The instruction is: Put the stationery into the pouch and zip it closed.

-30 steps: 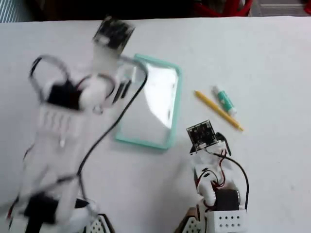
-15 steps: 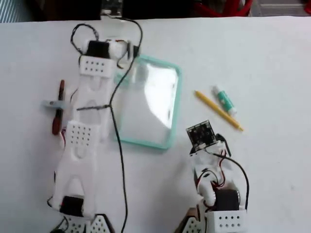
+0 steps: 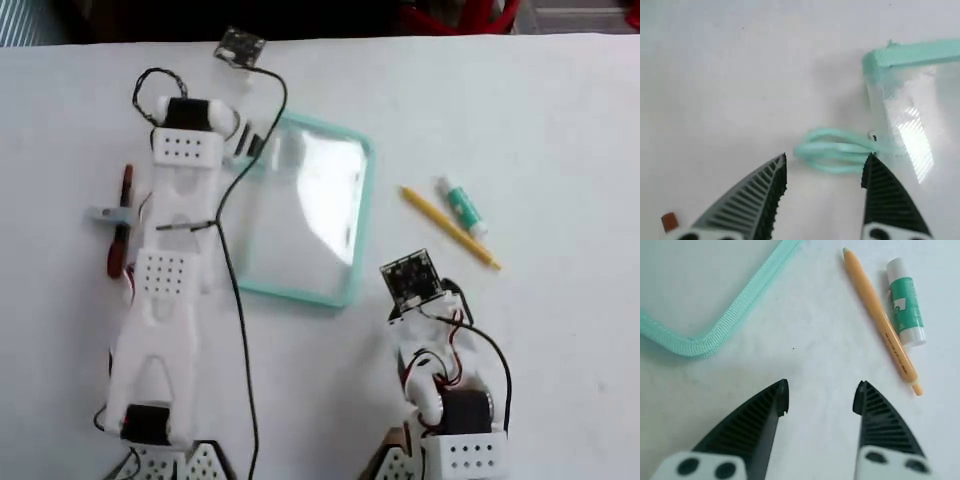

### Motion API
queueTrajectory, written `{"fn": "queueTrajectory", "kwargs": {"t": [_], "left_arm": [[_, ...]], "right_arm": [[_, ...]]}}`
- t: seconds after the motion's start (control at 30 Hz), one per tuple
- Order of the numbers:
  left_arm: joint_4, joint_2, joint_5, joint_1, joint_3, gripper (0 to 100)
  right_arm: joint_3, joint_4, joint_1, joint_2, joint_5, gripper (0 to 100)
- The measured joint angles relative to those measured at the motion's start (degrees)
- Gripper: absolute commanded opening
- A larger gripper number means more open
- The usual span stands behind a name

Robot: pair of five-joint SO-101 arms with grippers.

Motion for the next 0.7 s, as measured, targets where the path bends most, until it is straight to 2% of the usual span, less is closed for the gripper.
{"fn": "queueTrajectory", "kwargs": {"t": [0.23,0.4,0.7], "left_arm": [[-2.37,5.89,-6.33,-0.18,0.0,25],[-7.3,7.38,-7.03,-1.32,0.0,20],[-12.84,7.91,-7.47,-2.11,3.08,22]], "right_arm": [[0.0,0.09,0.0,0.0,0.0,21.9],[0.0,0.09,0.0,0.0,0.0,21.9],[0.0,0.09,0.0,0.0,0.0,21.9]]}}
